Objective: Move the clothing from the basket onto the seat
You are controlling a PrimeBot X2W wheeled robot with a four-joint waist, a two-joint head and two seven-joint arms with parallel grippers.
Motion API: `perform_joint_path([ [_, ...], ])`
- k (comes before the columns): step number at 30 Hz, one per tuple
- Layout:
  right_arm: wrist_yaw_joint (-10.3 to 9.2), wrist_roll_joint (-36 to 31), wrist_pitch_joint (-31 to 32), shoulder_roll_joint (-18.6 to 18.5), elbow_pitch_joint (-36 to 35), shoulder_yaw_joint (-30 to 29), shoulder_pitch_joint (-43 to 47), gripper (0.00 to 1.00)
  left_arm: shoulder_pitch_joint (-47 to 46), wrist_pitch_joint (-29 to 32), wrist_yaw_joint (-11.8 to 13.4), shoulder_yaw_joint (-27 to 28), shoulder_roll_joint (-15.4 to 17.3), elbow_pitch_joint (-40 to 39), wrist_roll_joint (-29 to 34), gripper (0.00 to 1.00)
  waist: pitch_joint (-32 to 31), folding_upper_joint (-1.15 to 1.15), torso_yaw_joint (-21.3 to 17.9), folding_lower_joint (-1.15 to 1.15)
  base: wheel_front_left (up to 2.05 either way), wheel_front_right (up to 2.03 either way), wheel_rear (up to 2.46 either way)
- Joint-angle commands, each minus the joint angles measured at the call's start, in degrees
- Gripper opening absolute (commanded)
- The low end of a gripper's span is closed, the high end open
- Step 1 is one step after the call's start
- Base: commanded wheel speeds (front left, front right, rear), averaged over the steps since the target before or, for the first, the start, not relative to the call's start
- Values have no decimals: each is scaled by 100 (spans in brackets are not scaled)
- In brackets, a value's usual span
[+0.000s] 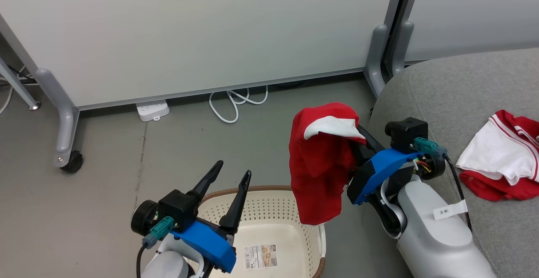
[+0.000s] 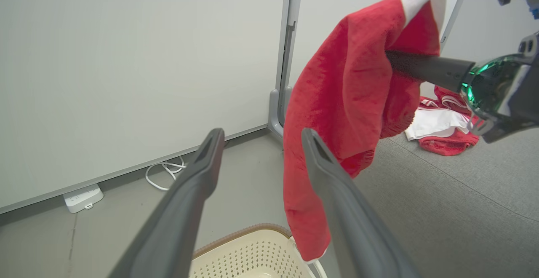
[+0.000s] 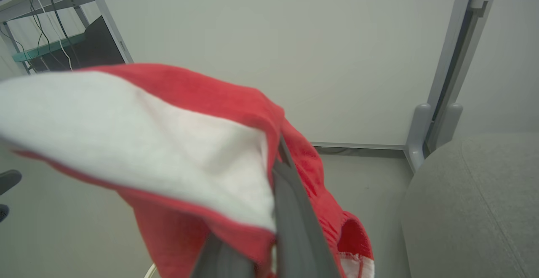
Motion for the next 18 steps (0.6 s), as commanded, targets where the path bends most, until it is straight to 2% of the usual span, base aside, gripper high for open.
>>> perform_joint_path([
  [1, 1, -36, 10, -9, -43, -39, 85, 0, 105, -16, -7, 67, -30, -27, 50, 100, -9, 0, 6, 0, 0, 0, 0],
  [18, 1, -139, 138, -9, -256, -152, 230, 0, 220, -17, -7, 306, -112, 50, 151, 100, -47, 0, -121, 0, 0, 0, 0],
])
